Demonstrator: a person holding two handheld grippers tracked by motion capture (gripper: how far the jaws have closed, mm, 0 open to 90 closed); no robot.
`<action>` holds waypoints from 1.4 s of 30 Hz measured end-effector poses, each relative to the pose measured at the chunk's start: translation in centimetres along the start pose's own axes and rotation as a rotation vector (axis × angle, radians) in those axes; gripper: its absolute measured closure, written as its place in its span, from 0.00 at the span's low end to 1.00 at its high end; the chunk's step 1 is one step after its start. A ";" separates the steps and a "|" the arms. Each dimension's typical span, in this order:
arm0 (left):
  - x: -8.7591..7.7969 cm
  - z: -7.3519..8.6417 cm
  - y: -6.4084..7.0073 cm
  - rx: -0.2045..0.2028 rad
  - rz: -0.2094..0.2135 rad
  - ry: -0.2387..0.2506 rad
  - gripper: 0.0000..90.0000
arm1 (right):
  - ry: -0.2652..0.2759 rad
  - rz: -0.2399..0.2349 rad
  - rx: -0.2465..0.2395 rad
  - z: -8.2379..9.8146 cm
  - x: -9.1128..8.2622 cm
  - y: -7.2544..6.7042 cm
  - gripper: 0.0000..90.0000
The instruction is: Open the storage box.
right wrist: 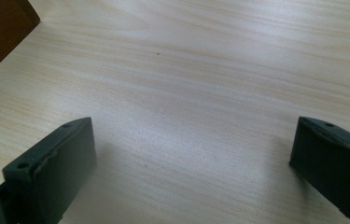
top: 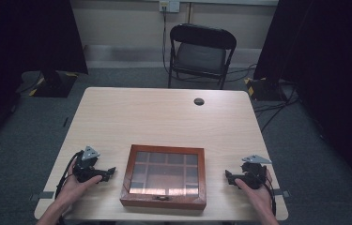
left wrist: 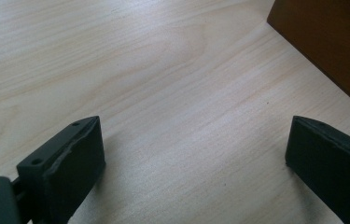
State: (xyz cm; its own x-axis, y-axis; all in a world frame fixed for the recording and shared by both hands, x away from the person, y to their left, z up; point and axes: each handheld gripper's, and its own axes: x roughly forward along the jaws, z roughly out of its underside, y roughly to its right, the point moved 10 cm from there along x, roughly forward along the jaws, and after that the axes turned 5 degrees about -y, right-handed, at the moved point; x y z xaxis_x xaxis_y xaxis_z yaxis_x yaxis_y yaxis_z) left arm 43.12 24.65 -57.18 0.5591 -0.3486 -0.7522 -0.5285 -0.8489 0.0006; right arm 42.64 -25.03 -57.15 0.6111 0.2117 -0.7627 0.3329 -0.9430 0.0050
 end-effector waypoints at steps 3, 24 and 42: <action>0.0 0.0 0.0 0.006 0.001 -0.002 0.04 | -0.005 -0.003 -0.003 0.0 0.0 0.0 0.00; 0.0 0.0 0.0 0.007 0.002 -0.003 0.04 | -0.004 -0.269 -0.043 -1.8 -3.0 -3.9 0.50; 0.0 0.0 0.0 0.007 0.000 -0.003 0.04 | 0.061 -0.556 -0.255 -5.7 -7.5 -13.3 0.73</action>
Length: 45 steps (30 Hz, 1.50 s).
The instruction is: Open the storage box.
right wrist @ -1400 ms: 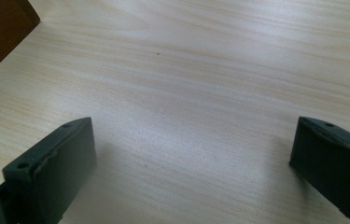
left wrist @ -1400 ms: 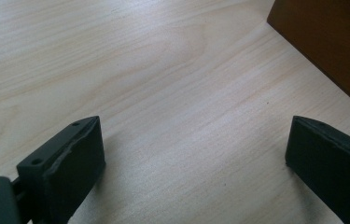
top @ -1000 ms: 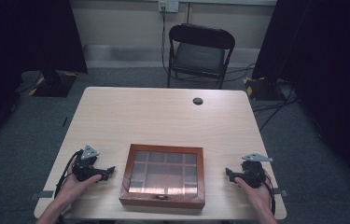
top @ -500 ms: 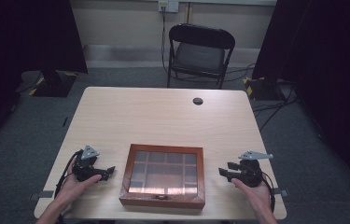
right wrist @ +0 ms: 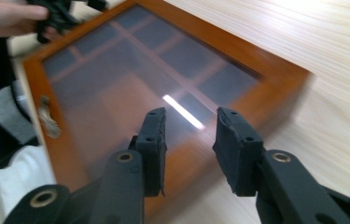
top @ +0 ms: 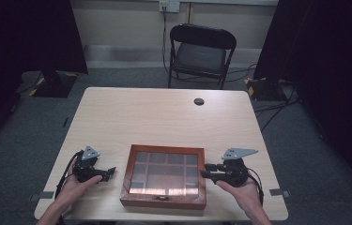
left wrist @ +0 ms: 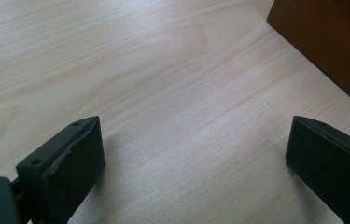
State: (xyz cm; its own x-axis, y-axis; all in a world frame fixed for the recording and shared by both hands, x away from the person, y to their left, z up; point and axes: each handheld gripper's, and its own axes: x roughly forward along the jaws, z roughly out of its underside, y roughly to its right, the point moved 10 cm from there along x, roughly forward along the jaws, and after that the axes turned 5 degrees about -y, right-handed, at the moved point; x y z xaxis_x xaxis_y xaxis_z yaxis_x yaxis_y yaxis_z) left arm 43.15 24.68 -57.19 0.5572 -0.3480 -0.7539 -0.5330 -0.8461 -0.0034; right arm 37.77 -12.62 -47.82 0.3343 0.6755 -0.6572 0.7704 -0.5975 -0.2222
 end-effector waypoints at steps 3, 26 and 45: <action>0.0 0.0 0.0 0.000 0.000 0.000 0.04 | -0.005 -0.016 -0.041 -1.1 0.6 -1.5 0.77; 0.0 0.0 0.0 0.000 0.000 0.000 0.04 | -0.102 -0.283 -0.185 -0.8 6.0 -10.2 0.87; 0.0 0.0 0.0 0.000 0.000 0.000 0.04 | -0.135 -0.311 -0.227 0.2 7.4 -11.3 0.89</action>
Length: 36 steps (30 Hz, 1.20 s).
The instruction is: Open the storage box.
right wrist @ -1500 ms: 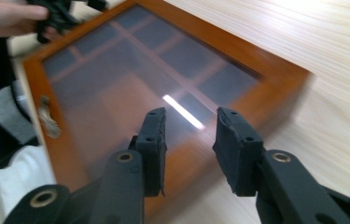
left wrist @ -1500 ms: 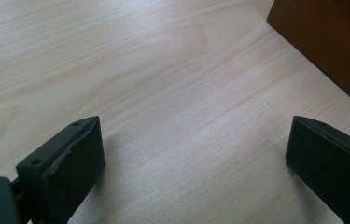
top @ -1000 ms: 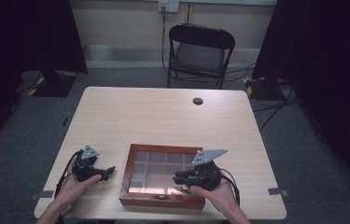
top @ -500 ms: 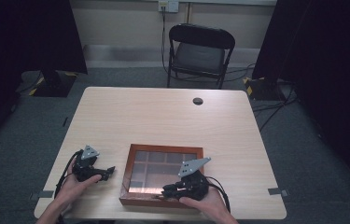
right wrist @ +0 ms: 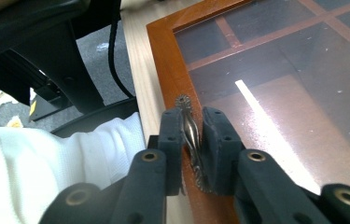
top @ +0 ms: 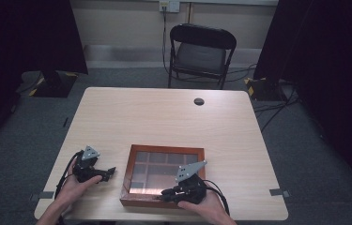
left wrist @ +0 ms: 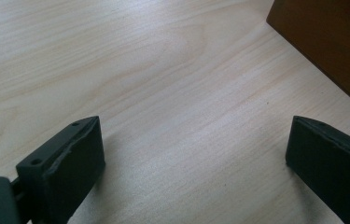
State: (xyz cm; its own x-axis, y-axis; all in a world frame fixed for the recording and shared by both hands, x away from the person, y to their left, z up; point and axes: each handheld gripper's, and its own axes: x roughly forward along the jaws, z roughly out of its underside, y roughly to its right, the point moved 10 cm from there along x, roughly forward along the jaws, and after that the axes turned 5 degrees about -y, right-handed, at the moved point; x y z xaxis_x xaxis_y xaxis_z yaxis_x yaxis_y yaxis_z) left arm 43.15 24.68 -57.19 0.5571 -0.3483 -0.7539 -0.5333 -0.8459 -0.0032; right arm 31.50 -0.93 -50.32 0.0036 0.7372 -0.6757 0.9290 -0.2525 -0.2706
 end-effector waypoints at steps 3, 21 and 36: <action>0.0 0.0 0.0 0.000 0.000 0.000 0.04 | -0.002 -0.004 -0.002 0.1 -0.1 0.0 0.90; 0.0 0.0 0.0 0.000 0.000 0.000 0.04 | -0.017 -0.005 -0.026 0.3 -0.6 0.2 0.92; -0.1 0.0 0.2 0.002 0.012 0.000 0.06 | 0.018 -0.026 -0.015 -0.8 -1.6 0.0 0.93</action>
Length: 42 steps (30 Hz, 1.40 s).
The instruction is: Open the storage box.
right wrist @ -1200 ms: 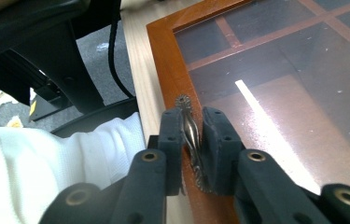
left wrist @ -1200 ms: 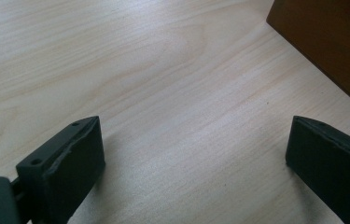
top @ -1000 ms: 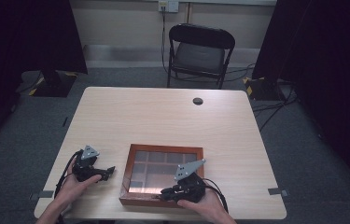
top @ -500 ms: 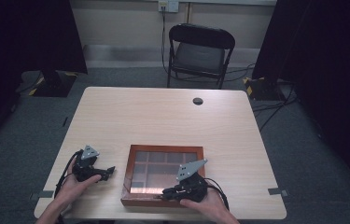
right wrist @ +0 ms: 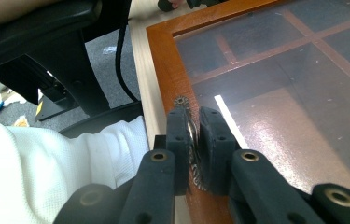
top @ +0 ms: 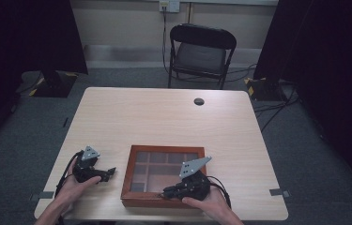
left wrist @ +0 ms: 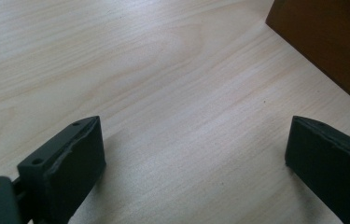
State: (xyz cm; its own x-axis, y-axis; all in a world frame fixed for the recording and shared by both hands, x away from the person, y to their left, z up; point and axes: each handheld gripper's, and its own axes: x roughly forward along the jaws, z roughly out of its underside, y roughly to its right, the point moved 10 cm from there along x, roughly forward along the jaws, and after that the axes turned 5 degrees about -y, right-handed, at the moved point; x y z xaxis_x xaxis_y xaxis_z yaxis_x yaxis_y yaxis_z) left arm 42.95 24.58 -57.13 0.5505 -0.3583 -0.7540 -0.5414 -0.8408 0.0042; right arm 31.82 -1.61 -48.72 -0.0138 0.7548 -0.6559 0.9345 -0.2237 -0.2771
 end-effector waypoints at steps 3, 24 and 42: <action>-0.2 -0.1 0.2 -0.014 0.014 0.013 0.09 | 0.003 -0.001 0.001 -0.2 0.0 0.0 0.93; -3.0 -3.0 3.9 0.059 0.146 0.188 0.19 | 0.019 -0.025 0.021 -1.7 -1.3 -0.1 0.93; -4.7 -5.1 6.9 0.121 0.255 0.306 0.19 | 0.034 -0.001 -0.023 -5.0 -4.0 0.3 0.93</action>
State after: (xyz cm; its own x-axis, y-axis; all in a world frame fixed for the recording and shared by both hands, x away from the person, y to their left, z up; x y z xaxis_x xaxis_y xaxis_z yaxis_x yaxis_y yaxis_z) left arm 39.83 18.45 -50.20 0.5422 -0.6685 -0.5091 -0.7459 -0.6618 0.0747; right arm 33.92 -1.60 -42.71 -0.0029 0.7754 -0.6314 0.9425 -0.2089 -0.2608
